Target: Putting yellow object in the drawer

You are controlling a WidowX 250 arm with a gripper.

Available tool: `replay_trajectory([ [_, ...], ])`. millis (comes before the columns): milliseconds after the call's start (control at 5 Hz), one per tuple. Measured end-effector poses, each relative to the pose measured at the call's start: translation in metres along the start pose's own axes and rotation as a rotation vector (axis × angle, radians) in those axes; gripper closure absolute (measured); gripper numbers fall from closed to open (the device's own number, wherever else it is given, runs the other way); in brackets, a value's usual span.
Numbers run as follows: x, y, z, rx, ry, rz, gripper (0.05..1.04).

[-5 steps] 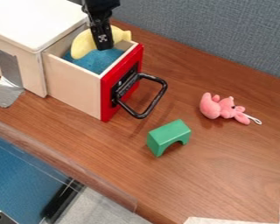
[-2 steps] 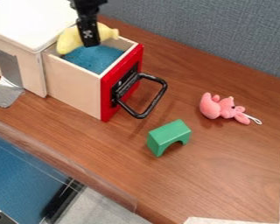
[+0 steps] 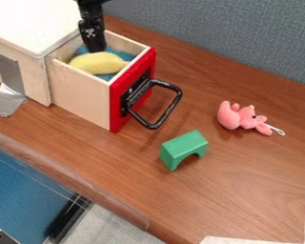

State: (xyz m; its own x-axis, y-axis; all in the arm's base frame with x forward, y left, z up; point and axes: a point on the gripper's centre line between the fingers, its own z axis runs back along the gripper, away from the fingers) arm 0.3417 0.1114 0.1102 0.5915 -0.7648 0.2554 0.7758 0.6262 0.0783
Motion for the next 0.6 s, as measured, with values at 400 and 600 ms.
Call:
replay_trajectory([
  [400,0.003,-0.008,0.032,-0.041,-0.070,-0.016,0.083],
  [600,0.002,-0.012,0.042,-0.033,-0.032,-0.015,0.083],
])
